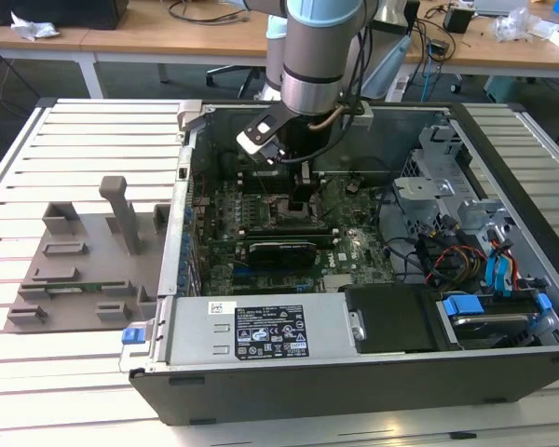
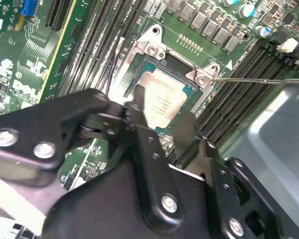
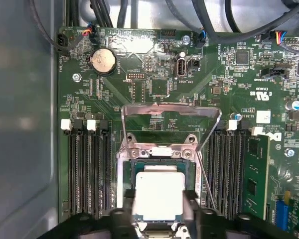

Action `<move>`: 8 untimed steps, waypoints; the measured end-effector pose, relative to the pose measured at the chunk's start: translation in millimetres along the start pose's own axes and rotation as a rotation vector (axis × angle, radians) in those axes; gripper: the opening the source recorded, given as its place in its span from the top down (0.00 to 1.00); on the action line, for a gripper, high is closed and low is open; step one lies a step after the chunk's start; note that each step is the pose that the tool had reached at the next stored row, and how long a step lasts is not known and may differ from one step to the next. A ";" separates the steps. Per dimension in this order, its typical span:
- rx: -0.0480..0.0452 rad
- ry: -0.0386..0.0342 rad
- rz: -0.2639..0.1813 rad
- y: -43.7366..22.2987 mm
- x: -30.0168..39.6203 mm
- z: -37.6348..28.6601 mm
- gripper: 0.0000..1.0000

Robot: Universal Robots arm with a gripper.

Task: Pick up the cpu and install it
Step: 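Place the cpu into insertion slot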

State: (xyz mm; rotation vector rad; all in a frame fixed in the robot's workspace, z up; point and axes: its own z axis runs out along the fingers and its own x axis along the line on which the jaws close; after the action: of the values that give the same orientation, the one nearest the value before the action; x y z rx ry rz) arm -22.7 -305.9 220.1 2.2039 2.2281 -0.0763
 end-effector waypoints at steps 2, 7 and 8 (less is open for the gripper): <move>0.0000 0.0000 0.000 -0.1 0.1 -3.0 0.59; 0.0000 -0.0007 0.000 -0.5 0.2 -15.2 0.83; 0.0000 -0.0008 0.000 -0.6 0.2 -17.3 0.89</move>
State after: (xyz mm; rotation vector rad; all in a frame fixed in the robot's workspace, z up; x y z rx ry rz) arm -22.7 -305.0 237.4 2.2037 2.2275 -0.0771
